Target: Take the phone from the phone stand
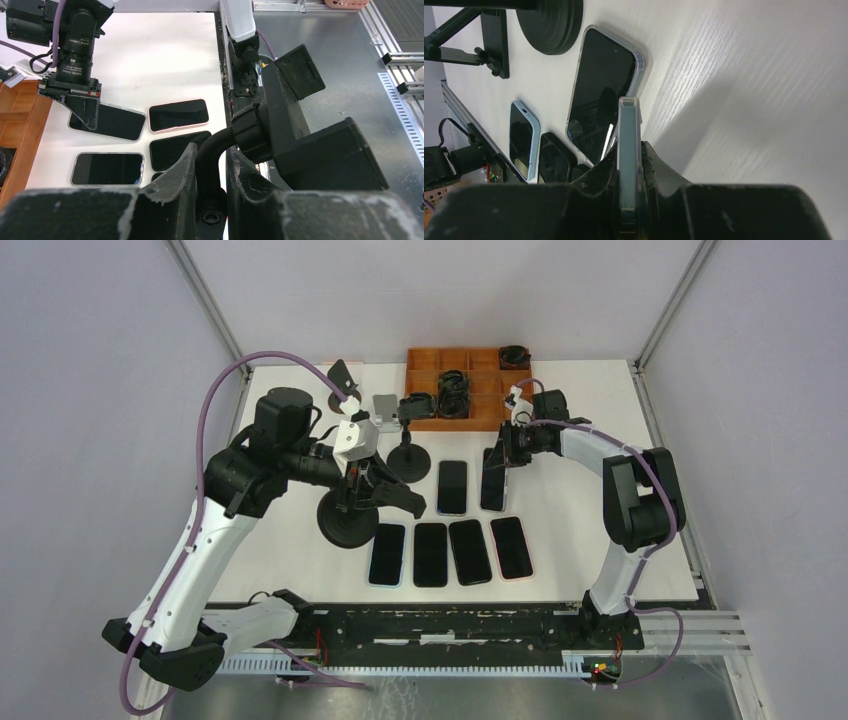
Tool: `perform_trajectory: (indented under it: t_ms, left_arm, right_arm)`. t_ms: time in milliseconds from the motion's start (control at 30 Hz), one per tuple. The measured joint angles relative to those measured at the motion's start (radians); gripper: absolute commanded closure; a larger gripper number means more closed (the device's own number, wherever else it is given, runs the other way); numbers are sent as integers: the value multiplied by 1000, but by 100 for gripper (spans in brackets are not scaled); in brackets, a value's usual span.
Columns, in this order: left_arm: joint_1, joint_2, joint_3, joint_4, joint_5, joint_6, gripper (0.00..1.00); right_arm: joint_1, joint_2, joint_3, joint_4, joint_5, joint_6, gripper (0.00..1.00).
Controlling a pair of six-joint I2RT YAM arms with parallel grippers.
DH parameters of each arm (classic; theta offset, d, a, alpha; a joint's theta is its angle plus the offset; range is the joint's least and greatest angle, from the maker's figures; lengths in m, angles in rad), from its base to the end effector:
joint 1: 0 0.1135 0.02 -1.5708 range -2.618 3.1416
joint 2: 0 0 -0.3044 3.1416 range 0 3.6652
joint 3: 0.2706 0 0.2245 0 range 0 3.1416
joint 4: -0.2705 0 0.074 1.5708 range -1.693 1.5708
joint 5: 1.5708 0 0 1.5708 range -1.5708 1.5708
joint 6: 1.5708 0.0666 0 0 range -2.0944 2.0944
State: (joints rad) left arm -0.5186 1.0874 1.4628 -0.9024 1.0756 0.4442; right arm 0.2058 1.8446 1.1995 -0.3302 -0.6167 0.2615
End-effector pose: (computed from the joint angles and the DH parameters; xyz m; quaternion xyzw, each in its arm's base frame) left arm 0.1004 -0.1248 0.4650 0.5711 0.5416 -0.4597 0.4114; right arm 0.3673 0.1160 0.2182 -0.0636 0.9130 0.3470 0.2048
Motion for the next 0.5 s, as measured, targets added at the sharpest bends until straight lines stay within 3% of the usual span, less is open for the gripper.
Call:
perform_trajectory:
  t_ms: [133, 267, 400, 500]
  left_arm:
    - [0, 0, 0, 0, 0, 0, 98]
    - [0, 0, 0, 0, 0, 0, 98]
    - [0, 0, 0, 0, -1, 0, 98]
    - [0, 0, 0, 0, -1, 0, 98]
  right_arm:
    - [-6, 52, 23, 11, -47, 6, 99]
    - [-13, 89, 39, 24, -64, 27, 64]
    - [-6, 104, 39, 45, -30, 27, 46]
    - [-3, 107, 39, 44, 14, 21, 38]
